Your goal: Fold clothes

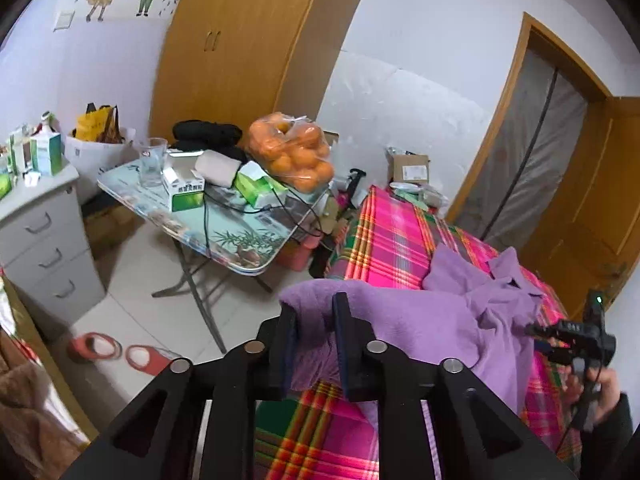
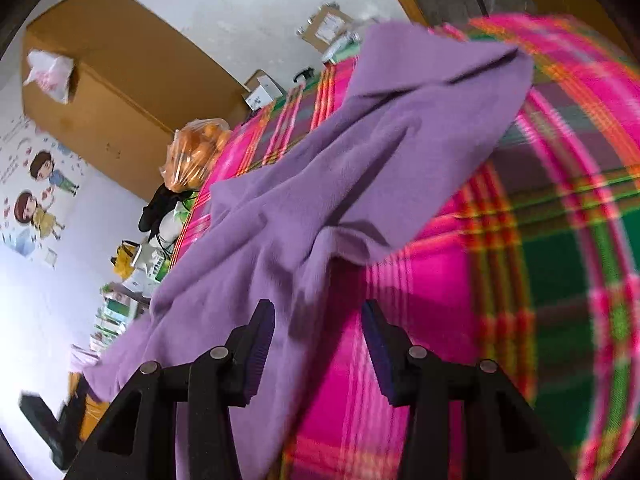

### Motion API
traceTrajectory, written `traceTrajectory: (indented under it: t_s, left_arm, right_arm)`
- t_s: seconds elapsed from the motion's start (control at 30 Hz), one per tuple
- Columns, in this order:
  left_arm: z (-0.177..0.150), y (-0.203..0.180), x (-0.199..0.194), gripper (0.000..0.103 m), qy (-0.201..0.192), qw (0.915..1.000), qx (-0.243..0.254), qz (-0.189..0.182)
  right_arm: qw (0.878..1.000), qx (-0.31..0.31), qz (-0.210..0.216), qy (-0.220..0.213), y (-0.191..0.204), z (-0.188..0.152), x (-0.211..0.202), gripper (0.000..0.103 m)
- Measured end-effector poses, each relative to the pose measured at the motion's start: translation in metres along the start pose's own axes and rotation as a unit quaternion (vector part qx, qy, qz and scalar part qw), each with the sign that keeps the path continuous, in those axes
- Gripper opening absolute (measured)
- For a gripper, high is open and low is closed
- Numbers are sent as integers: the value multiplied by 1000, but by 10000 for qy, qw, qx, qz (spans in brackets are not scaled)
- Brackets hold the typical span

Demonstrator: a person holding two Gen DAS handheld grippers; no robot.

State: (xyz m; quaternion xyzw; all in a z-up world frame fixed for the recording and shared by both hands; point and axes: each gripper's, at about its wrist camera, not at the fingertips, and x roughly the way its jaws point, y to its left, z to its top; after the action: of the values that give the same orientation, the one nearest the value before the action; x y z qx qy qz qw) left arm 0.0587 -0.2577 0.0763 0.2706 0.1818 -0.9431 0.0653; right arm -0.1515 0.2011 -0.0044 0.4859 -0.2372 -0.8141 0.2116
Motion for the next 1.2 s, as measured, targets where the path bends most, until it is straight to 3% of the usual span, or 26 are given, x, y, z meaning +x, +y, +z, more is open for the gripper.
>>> traceTrajectory:
  t_s: [0.03,0.1,0.13,0.33,0.47,0.6,0.77,0.83,0.9,0.93,1.2]
  left_arm:
    - [0,2,2,22,42,10000,-17,53]
    - [-1,6,6,22,123,9997,-62,179]
    - [-2,7,6,22,143,9996,-100,201]
    - [-7,-3,3,22,141,9998,-37,116]
    - [-13,-29,-6,22,82,9995,197,-250]
    - [-24,-58,-21,22,23,9964,459,-718]
    - [-47,-86,-40,31,141,9888,732,-1291]
    - [-60,-92,-43,31,258,9867,836,-1369]
    - [-74,-94,-44,31,401,9859,894,-1353]
    - [-79,-93,-44,31,475,9863,869,-1321]
    - [-117,-91,-29,31,1083,9848,654,-1191]
  right_arm:
    - [10000,15,-10,6,-1,4,4,42]
    - [9998,-63,-164,-31,-1,9,5,4]
    - [9998,-78,-171,-88,-1,8,0,3]
    - [9958,-218,5,-894,2,-25,-89,3]
    - [9906,-353,11,-1318,6,-74,-160,2]
    - [9891,-206,-129,-1449,-2,-131,-207,2]
    - [9945,53,-406,-961,-28,-160,-209,5]
    - [9944,243,-534,-880,-43,-161,-206,14]
    - [9923,422,-496,-1049,-55,-156,-209,34]
    - [9912,480,-493,-1131,-61,-153,-211,37]
    - [9912,377,-593,-1126,-88,-115,-195,39]
